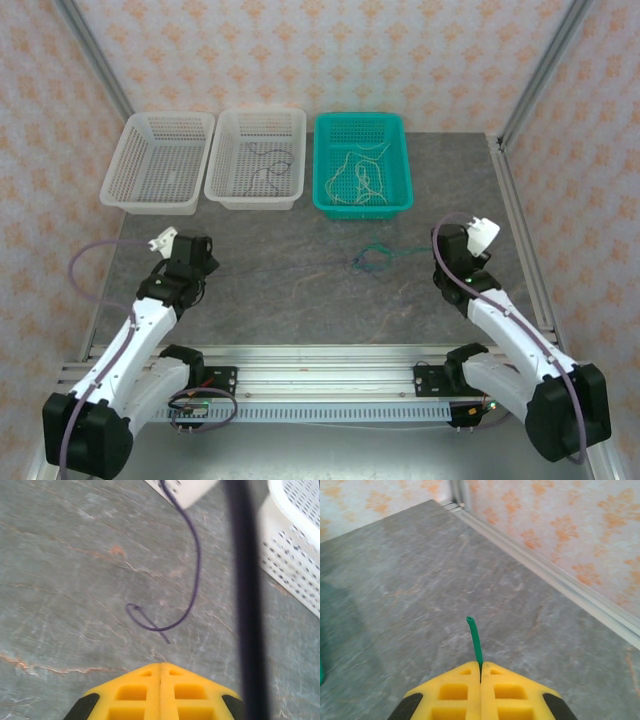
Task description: Untangle the cables
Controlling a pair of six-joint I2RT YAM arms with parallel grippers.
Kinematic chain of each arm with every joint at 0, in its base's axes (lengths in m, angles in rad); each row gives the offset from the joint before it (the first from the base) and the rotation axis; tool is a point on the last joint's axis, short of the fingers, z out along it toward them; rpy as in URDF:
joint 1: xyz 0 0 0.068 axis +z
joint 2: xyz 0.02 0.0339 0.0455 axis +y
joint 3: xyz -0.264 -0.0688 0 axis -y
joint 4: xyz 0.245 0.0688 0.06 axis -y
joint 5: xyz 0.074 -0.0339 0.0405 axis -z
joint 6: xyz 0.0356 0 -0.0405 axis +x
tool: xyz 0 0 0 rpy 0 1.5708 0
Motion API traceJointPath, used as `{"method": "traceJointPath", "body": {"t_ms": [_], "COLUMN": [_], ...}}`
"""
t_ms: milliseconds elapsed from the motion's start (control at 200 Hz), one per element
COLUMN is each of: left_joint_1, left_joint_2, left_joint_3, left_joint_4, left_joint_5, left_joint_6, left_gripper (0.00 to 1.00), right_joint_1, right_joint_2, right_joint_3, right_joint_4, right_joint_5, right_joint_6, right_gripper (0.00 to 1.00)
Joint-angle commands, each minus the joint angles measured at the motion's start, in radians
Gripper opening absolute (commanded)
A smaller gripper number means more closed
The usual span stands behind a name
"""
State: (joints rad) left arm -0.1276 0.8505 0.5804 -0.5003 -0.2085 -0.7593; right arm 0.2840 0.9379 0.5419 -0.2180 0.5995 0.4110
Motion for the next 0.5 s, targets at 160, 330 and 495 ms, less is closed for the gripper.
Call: {"method": "traceJointPath", "body": {"t_ms": [160, 330, 495], "left_joint_1": [0.082, 0.039, -0.068], "left_joint_2": [0.001, 0.068, 0.137], "left_joint_3": [-0.043, -0.066, -0.033], "left_joint_4": [0.03, 0.172, 0.188], "left_joint_5": [0.126, 0.264, 0.208], "left_joint_6": [0.03, 0.05, 0.059], "left_gripper": [0.0, 0.0, 0.0], "right_joint_1": [-0.06, -0.029, -0.013], "right_joint_2": [0.011, 0.215, 0.309], "right_joint_3": [0.014, 0.102, 0.144], "right_joint_4": [0.024, -0.102, -0.147], "right_joint_5": [-0.178, -0.399, -0.4], "right_joint_6": [-0.092, -0.082, -0.055], "right_gripper": [0.0, 0.0, 0.27]}}
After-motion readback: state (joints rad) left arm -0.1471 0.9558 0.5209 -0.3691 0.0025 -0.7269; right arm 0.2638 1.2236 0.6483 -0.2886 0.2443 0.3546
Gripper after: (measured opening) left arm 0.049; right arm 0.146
